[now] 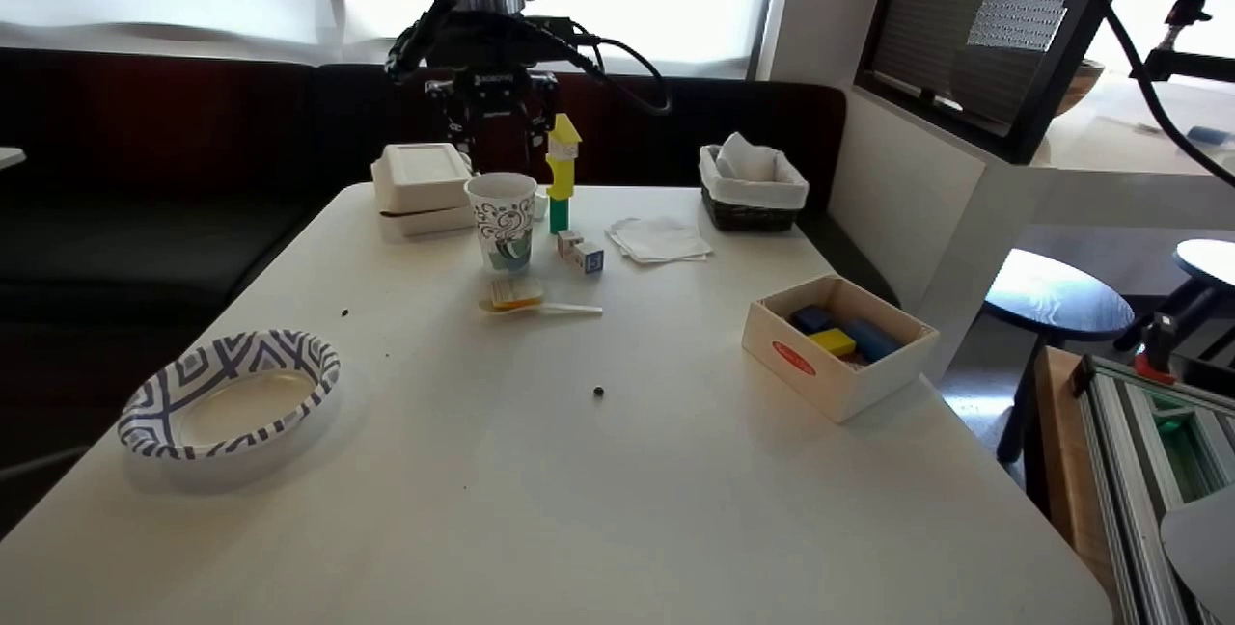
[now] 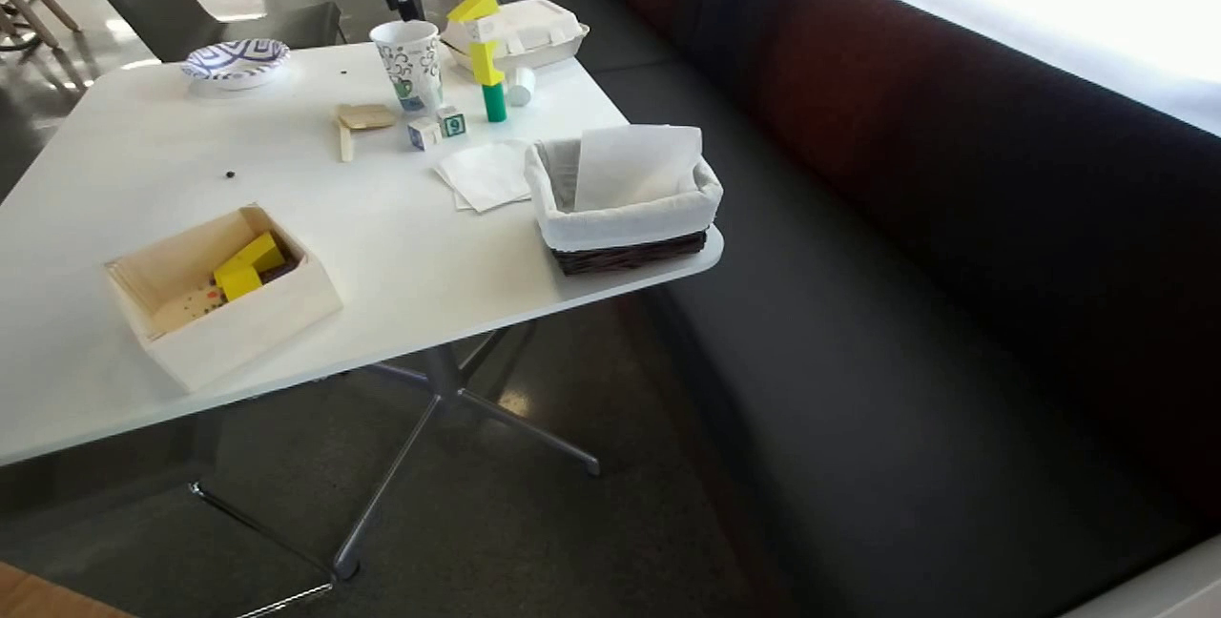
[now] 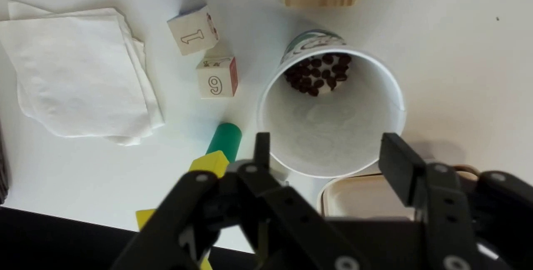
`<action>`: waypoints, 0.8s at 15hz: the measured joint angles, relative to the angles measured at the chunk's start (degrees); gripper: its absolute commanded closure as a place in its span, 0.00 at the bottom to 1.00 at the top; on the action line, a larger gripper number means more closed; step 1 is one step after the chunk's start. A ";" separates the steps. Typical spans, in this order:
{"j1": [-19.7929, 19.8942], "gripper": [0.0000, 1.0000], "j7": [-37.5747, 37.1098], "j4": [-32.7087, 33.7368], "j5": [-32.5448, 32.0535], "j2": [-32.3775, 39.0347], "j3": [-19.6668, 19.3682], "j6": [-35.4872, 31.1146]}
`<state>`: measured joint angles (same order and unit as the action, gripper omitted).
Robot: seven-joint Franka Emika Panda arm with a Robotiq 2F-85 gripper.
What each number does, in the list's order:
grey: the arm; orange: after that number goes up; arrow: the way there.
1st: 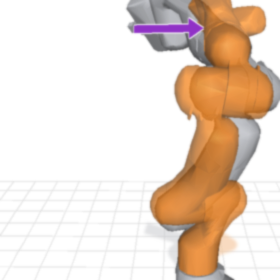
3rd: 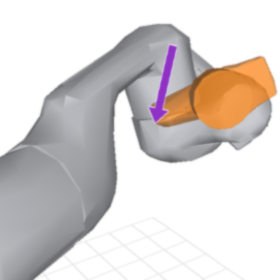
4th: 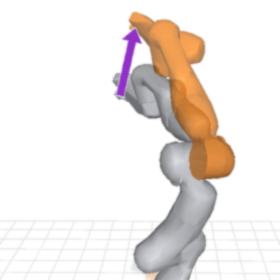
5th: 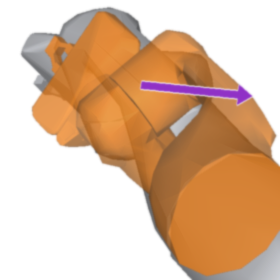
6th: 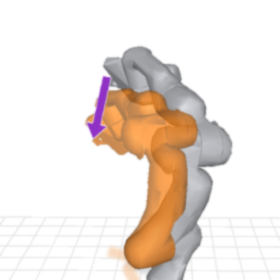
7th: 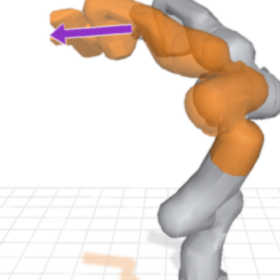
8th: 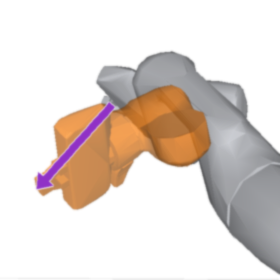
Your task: Put one coffee bean from the counter in the coffee cup.
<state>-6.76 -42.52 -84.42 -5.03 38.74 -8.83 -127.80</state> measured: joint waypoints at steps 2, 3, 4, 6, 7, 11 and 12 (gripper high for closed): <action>0.00 0.01 0.00 0.33 0.07 0.22 0.18 0.00; 0.00 0.00 0.00 0.43 0.11 0.27 0.26 0.00; 0.00 0.04 0.00 0.51 0.20 0.30 0.32 0.00; 0.00 0.06 0.00 0.56 0.44 0.33 0.40 0.00; 0.00 0.06 0.00 0.56 0.55 0.33 0.43 0.00; 0.02 0.00 0.41 0.59 0.66 0.30 0.81 -0.03; 0.07 0.00 1.44 0.59 0.86 0.18 1.40 -0.03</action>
<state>-6.69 -41.08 -83.83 -4.17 38.92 -7.43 -127.83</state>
